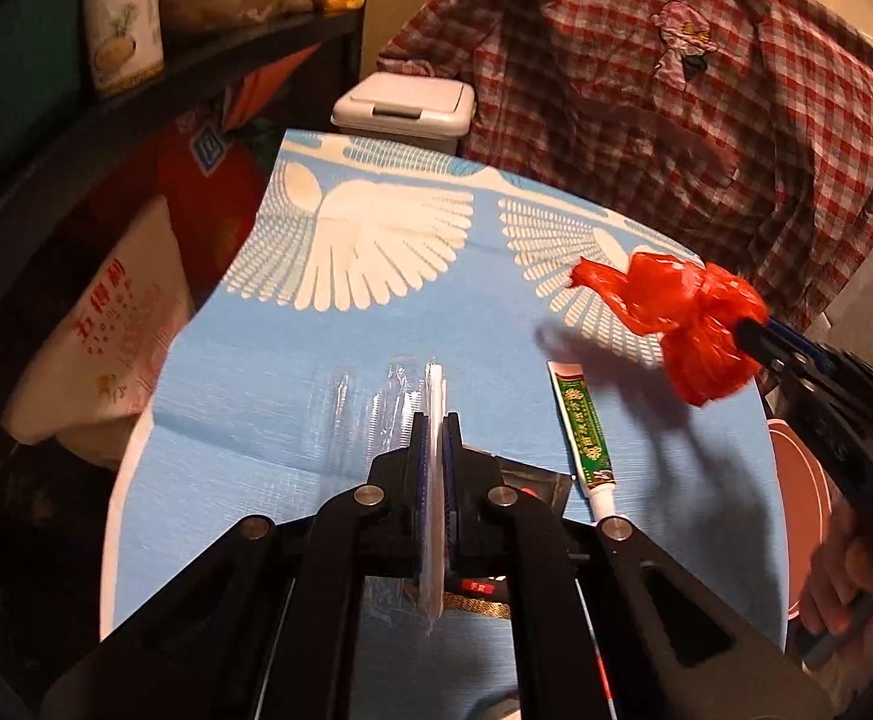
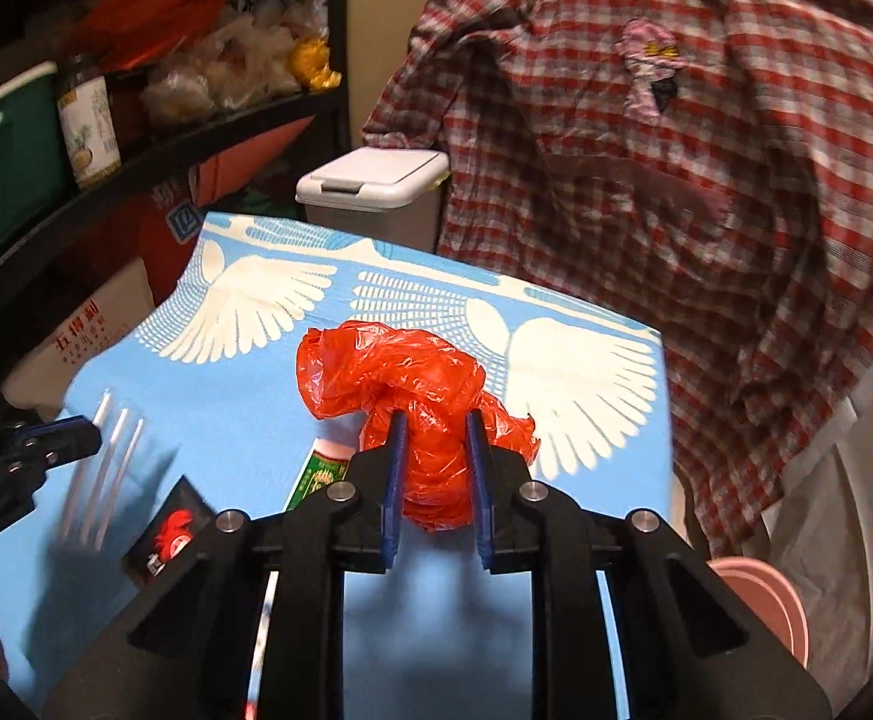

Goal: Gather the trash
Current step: 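Carry the straw packet and red bag over the pink bucket with both grippers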

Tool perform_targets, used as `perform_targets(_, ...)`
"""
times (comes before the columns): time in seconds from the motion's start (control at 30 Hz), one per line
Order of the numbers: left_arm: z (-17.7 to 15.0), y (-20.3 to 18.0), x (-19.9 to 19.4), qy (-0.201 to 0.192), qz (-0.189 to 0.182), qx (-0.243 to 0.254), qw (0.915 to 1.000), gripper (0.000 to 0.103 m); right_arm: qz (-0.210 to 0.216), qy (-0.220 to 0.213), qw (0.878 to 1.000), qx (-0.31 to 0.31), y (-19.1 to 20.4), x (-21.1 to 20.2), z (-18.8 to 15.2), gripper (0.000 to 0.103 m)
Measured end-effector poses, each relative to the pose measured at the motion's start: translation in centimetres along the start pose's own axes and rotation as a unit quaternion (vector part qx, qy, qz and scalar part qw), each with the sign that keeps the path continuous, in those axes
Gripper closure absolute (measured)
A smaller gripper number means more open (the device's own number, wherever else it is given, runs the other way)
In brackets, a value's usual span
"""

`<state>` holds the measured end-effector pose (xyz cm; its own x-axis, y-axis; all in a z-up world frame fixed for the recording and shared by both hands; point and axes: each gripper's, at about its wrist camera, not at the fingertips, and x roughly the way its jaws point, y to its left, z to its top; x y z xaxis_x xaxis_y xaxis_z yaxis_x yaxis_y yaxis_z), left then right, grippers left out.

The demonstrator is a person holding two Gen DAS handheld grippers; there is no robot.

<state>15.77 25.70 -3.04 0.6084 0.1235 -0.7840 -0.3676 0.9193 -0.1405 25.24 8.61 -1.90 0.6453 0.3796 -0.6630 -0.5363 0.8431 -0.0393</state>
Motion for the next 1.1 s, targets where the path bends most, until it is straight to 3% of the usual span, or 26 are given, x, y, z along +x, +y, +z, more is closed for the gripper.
perform_targets(0.6, -0.1, -1.9, -3.5, -0.038, 0.002, 0.016, 0.9992, 0.098, 0.010, -0.056, 0.998, 0.036, -3.2, -12.5, -4.1, 0.084)
perform_targets(0.83, -0.4, -1.9, -4.0, -0.043, 0.006, 0.014, 0.9990, 0.098, 0.007, -0.075, 0.994, 0.077, -4.9, -13.1, -6.3, 0.084)
perform_targets(1.1, -0.6, -2.2, -4.7, -0.054, 0.016, 0.023, 0.9982, 0.098, -0.019, -0.090, 0.993, 0.078, -5.9, -13.5, -7.1, 0.084)
